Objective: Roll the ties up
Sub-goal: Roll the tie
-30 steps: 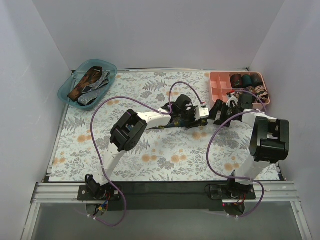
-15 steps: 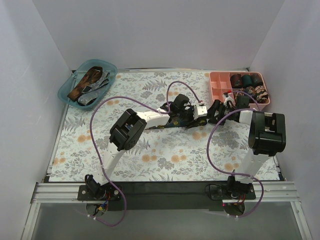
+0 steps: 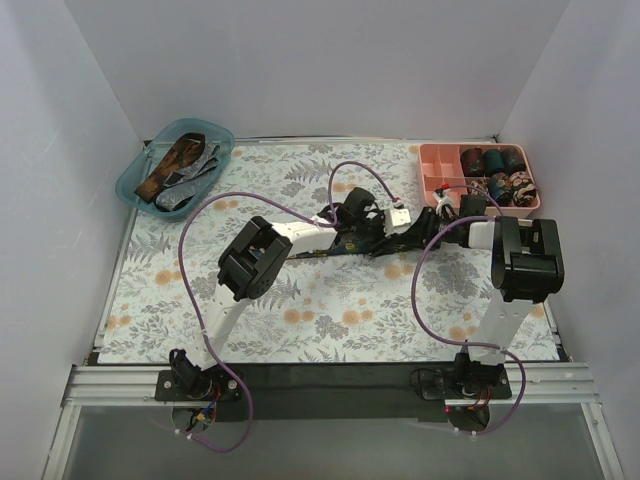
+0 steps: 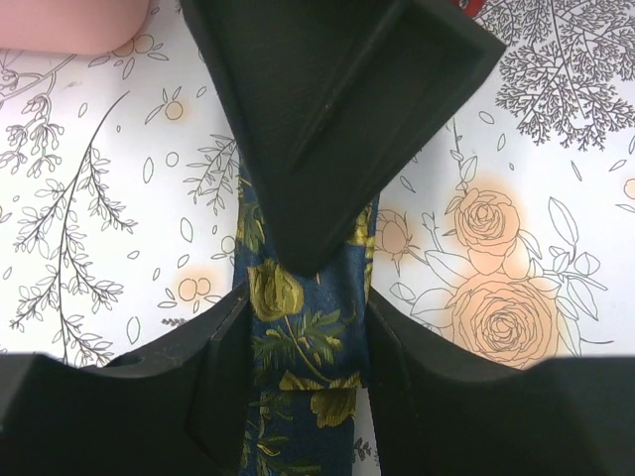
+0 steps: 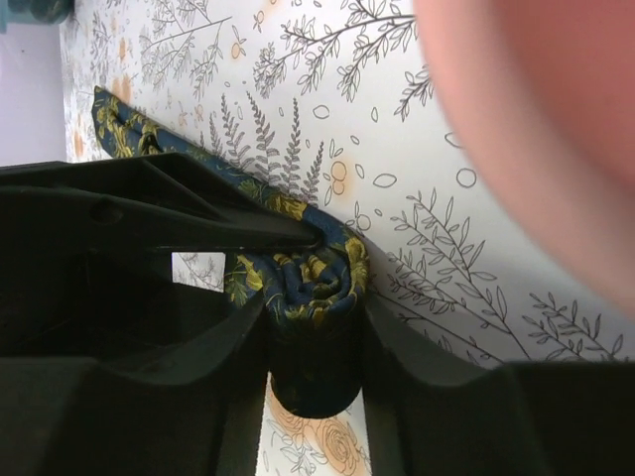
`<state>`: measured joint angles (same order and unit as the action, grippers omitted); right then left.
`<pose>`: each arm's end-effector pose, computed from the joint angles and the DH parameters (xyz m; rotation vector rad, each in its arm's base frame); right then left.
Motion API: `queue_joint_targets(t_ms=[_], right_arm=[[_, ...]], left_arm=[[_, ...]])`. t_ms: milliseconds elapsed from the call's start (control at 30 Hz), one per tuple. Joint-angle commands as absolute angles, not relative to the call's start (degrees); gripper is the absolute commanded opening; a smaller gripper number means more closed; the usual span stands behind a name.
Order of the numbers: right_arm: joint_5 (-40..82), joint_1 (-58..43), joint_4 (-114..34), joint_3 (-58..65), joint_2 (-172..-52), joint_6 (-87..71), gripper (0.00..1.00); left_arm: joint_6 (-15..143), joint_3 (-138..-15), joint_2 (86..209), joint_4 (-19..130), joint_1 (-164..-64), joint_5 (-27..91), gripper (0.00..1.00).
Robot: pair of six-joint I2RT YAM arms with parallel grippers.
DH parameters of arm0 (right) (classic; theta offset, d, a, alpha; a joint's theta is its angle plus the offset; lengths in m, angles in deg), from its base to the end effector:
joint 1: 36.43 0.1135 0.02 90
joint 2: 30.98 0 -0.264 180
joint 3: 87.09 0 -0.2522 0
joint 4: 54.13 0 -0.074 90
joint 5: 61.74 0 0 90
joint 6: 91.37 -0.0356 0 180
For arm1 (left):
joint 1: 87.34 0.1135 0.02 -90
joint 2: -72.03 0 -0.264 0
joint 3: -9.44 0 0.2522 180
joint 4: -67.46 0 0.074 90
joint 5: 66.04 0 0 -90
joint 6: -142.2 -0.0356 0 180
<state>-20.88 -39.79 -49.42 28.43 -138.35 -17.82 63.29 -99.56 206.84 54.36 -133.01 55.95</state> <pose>0.3502 0.0064 0.1220 -0.0061 2.3059 1.1317 0.3458 -0.3810 0.1255 1.0126 2.1625 -1.1340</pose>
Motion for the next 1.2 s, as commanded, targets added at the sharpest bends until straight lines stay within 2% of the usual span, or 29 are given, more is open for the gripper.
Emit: queue_joint_targets(t_ms=[0,33,67,167,233,367,433,700,867,1167], right_arm=[[-20.43,-39.42,-48.19,29.49,-140.23,-17.02,0.35],[-20.43,-39.42,-48.27,29.49,-140.23,-17.02,0.29],[-20.43,-39.42,-48.19,29.4,-140.23,-16.84,0.19],[-19.99,-39.42,-48.19,29.4,-139.88,-16.58,0.01],[-19.73,-39.34,-48.1,29.49,-139.79,-16.4,0.01],[-19.38,-39.33,-47.84,30.36,-139.35,-16.05,0.01],[-18.94,-39.33,-47.75,30.8,-139.09,-15.79,0.01],[-16.48,-38.55,-45.12,30.9,-137.33,-15.09,0.01],[-11.39,-38.02,-38.63,28.61,-135.4,-12.19,0.01],[3.46,-36.52,-24.38,21.14,-130.92,-4.54,0.01]], left_arm=[[65.21,-97.48,209.05,52.29,-132.34,55.69,0.4],[65.64,-97.39,209.06,52.55,-132.34,55.77,0.39],[66.34,-97.31,209.06,52.64,-132.34,55.95,0.39],[67.49,-96.17,208.71,53.17,-132.34,56.48,0.4],[69.07,-94.77,207.39,53.43,-132.26,56.22,0.45],[73.63,-90.21,202.39,56.85,-130.25,54.02,0.64],[76.01,-86.77,197.91,58.43,-129.01,53.14,0.67],[70.04,-74.22,191.66,51.5,-126.54,49.01,0.69],[72.84,-67.52,185.69,46.77,-126.45,48.31,0.63],[83.13,-59.61,177.07,42.53,-127.77,54.02,0.62]])
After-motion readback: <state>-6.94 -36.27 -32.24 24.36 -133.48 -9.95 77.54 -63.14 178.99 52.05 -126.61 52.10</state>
